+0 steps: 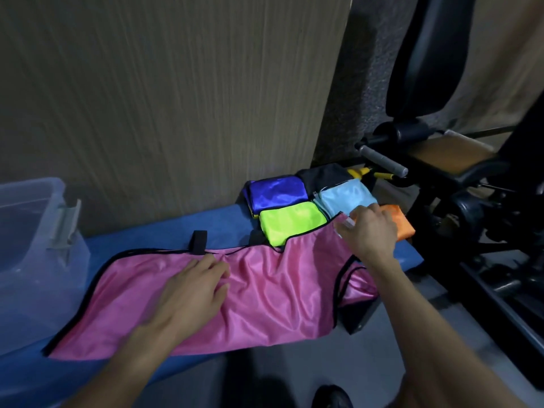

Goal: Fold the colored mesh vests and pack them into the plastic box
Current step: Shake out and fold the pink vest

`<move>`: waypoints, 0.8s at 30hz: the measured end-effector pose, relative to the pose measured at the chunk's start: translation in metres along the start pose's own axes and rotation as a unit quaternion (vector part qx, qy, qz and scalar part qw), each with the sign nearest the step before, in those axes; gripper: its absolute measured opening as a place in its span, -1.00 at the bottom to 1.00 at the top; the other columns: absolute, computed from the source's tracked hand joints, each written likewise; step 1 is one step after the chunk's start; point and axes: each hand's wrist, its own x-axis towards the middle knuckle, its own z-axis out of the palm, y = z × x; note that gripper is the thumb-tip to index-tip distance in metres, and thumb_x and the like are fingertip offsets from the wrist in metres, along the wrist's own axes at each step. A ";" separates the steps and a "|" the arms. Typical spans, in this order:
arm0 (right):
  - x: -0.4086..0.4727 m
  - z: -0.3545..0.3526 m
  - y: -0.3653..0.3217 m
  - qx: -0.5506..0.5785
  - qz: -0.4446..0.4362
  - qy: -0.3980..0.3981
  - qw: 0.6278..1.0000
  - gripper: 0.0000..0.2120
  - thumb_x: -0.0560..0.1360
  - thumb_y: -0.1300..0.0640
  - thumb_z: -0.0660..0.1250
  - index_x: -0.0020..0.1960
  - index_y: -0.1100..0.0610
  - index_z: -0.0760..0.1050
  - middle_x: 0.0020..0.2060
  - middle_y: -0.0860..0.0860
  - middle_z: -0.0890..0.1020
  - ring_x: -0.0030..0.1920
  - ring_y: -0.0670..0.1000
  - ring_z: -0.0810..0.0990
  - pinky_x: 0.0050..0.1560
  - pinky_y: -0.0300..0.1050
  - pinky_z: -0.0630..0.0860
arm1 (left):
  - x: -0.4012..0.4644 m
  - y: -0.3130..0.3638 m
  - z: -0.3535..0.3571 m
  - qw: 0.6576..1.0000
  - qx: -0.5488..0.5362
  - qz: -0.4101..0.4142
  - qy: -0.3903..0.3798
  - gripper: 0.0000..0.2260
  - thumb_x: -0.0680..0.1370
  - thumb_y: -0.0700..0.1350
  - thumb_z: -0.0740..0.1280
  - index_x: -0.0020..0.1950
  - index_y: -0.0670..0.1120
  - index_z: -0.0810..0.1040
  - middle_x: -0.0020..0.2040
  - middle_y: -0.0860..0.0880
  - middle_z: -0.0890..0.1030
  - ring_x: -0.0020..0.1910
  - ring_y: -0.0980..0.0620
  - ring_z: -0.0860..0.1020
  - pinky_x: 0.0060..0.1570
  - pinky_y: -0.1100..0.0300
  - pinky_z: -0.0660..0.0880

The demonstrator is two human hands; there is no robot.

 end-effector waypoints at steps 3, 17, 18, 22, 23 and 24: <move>0.004 0.008 0.002 -0.009 0.026 -0.007 1.000 -0.62 0.51 -0.08 0.44 0.14 0.19 0.57 0.14 0.15 0.55 0.20 0.25 0.46 0.14 0.13 0.43 | 0.001 0.007 0.000 1.000 -0.015 0.005 0.026 -0.85 0.65 0.03 0.24 0.16 0.08 0.55 0.14 0.15 0.49 0.14 0.08 0.50 -0.10 0.13 0.54; -0.022 -0.042 -0.008 0.285 -0.121 -0.034 0.950 -0.79 0.46 0.15 0.52 -0.22 0.07 0.49 -0.40 -0.03 0.61 -0.35 -0.04 0.57 -0.36 -0.17 0.43 | 0.078 0.082 -0.015 0.931 -0.349 0.086 0.066 -0.68 0.60 -0.16 0.40 0.33 0.06 0.49 0.19 0.17 0.58 0.15 0.21 0.55 0.07 0.30 0.50; -0.027 -0.047 -0.009 0.305 -0.133 -0.043 0.942 -0.80 0.47 0.15 0.52 -0.21 0.08 0.49 -0.40 -0.01 0.62 -0.37 -0.05 0.56 -0.36 -0.19 0.43 | 0.093 0.093 -0.015 0.922 -0.374 0.089 0.047 -0.62 0.61 -0.15 0.40 0.40 0.05 0.45 0.26 0.13 0.56 0.22 0.19 0.53 0.16 0.25 0.49; -0.039 -0.056 0.001 0.387 -0.139 -0.099 0.906 -0.83 0.50 0.19 0.50 -0.16 0.11 0.51 -0.35 0.09 0.67 -0.31 0.12 0.61 -0.28 0.01 0.51 | 0.131 0.124 -0.004 0.920 -0.362 0.148 -0.023 -0.77 0.58 0.00 0.38 0.21 -0.01 0.59 0.17 0.09 0.63 0.20 0.12 0.56 0.29 0.00 0.47; -0.039 -0.058 0.007 0.402 -0.138 -0.107 0.899 -0.83 0.50 0.17 0.51 -0.15 0.12 0.52 -0.32 0.10 0.68 -0.29 0.14 0.62 -0.26 0.01 0.53 | 0.132 0.127 -0.003 0.916 -0.369 0.153 -0.021 -0.79 0.56 0.03 0.36 0.12 -0.03 0.63 0.06 0.08 0.66 0.11 0.08 0.60 0.22 -0.06 0.50; -0.037 -0.062 0.013 0.416 -0.135 -0.114 0.892 -0.84 0.50 0.15 0.52 -0.13 0.14 0.54 -0.29 0.10 0.69 -0.28 0.11 0.64 -0.25 -0.01 0.54 | 0.132 0.127 -0.001 0.910 -0.386 0.154 -0.013 -0.79 0.55 0.04 0.35 0.07 -0.05 0.64 -0.02 0.06 0.67 0.04 0.05 0.61 0.16 -0.10 0.52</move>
